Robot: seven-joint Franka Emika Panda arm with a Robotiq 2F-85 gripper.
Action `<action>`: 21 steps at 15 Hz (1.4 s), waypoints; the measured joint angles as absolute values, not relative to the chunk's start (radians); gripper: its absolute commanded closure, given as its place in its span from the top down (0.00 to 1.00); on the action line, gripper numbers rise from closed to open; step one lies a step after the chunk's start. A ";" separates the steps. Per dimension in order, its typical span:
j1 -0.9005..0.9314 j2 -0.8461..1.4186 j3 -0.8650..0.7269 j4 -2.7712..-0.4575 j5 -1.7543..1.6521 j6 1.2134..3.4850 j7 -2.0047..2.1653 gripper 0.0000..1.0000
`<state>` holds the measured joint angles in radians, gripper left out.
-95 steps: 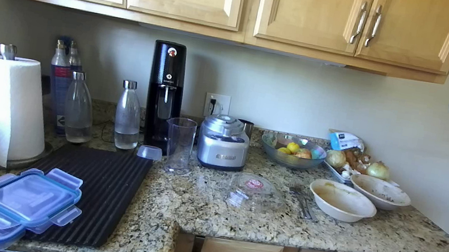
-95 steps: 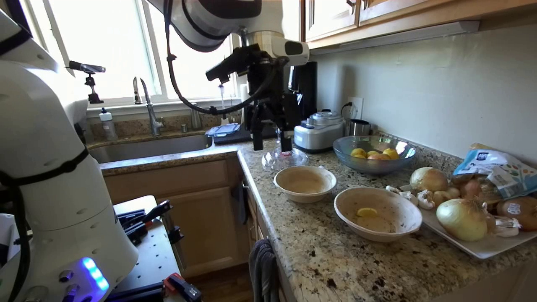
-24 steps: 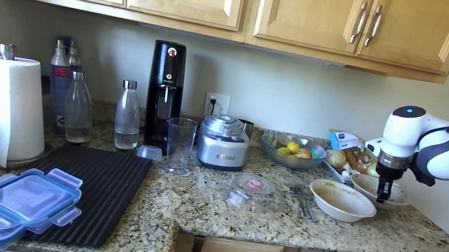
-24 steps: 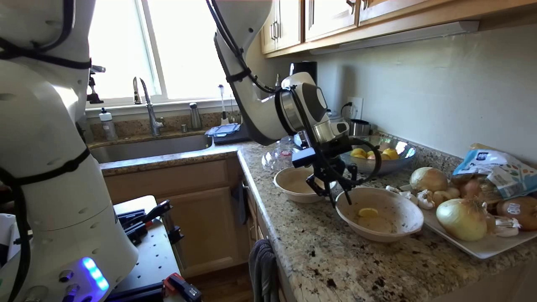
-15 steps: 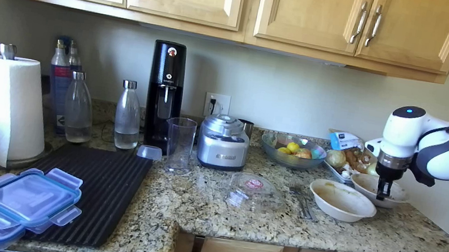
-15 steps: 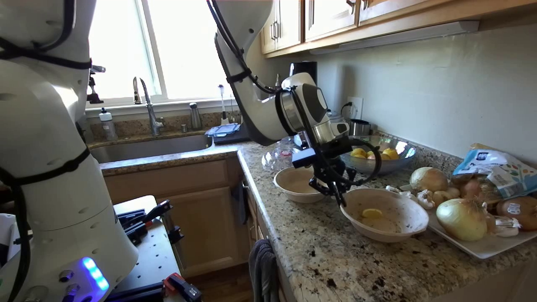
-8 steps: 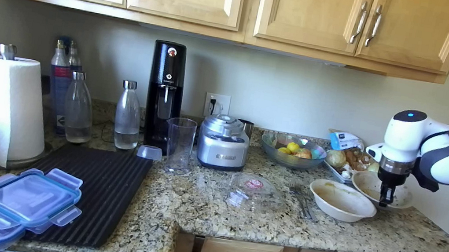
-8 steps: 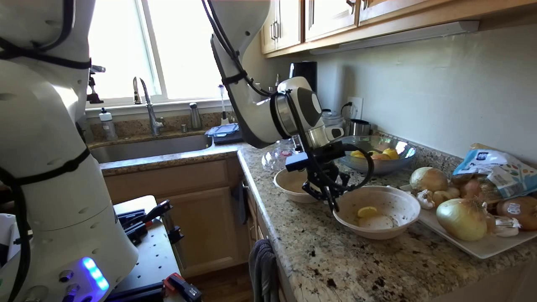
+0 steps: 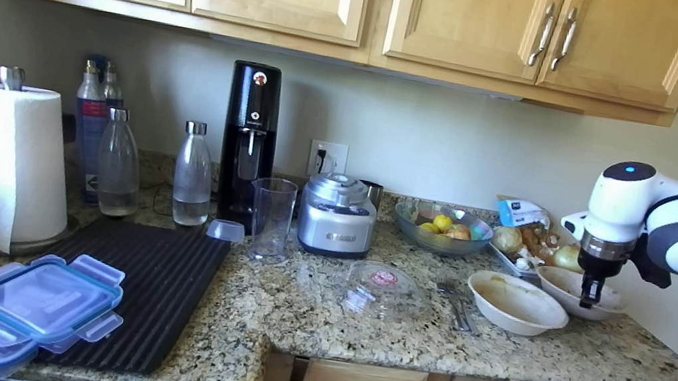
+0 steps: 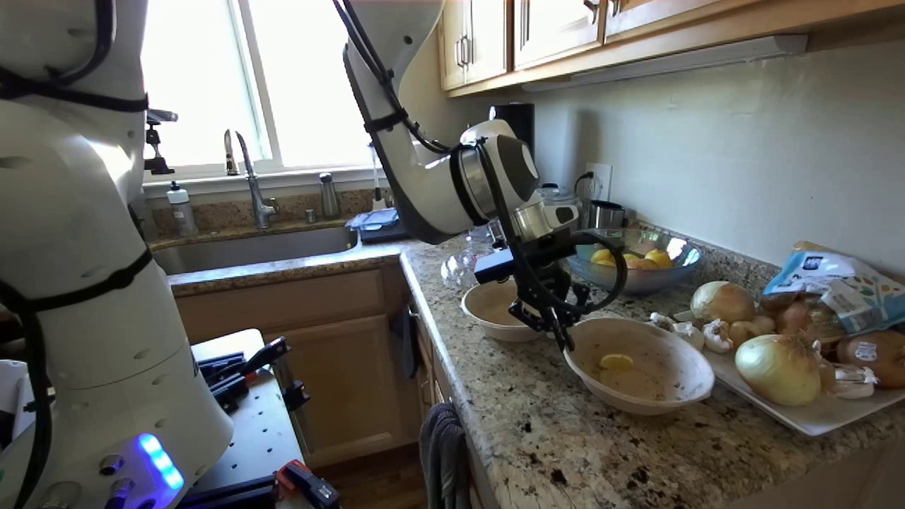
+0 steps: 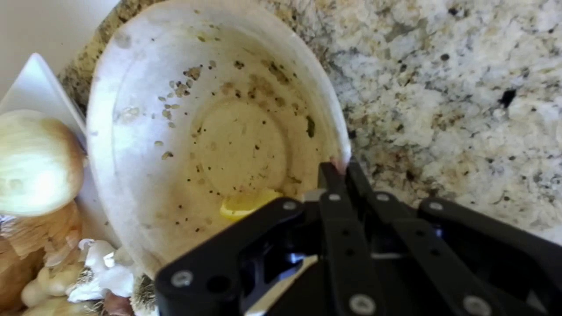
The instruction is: Put the bowl on the right on top of the bowl on the left, place the silver forks in the topmost bowl
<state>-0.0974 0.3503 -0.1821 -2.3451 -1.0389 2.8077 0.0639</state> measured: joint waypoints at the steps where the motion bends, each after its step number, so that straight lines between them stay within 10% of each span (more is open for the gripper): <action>1: -0.087 0.338 -0.195 -2.345 -1.075 2.808 0.108 0.06; 21: 0.095 0.110 -0.121 -2.417 -1.405 2.629 0.533 0.07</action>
